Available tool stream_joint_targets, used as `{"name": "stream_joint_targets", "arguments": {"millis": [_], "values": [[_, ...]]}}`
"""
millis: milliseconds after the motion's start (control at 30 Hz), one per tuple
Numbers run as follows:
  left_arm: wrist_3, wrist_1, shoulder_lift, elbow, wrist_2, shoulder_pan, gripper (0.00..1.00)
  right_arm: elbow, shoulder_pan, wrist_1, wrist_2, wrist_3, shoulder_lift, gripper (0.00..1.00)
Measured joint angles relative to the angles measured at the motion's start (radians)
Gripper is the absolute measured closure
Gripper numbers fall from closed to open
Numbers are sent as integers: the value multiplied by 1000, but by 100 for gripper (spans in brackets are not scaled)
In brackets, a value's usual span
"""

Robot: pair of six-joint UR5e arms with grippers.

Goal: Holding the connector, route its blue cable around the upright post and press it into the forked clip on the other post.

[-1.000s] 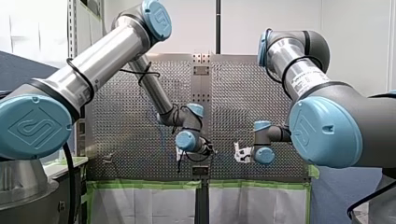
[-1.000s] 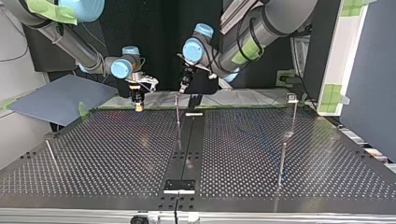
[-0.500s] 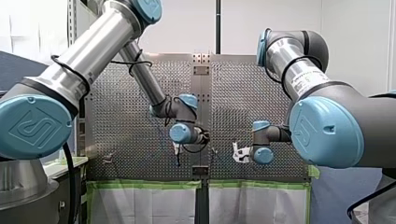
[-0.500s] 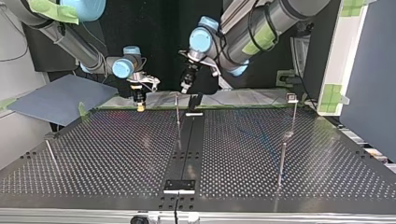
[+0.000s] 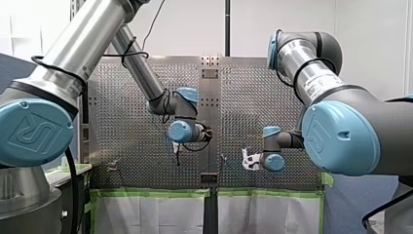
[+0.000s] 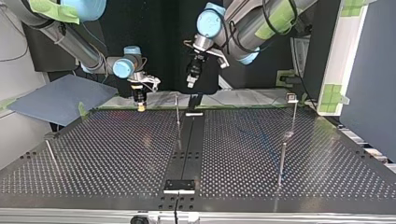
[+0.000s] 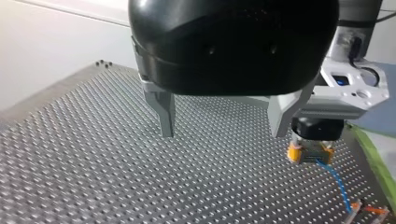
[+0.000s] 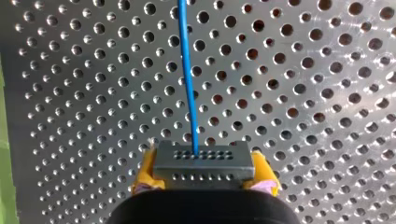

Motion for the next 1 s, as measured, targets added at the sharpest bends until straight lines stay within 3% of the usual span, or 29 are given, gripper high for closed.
{"name": "stream_joint_targets", "arguments": {"millis": [1000], "values": [[-38, 55, 270, -270, 23, -2, 2, 0, 11, 1, 0, 0, 2, 64]]}}
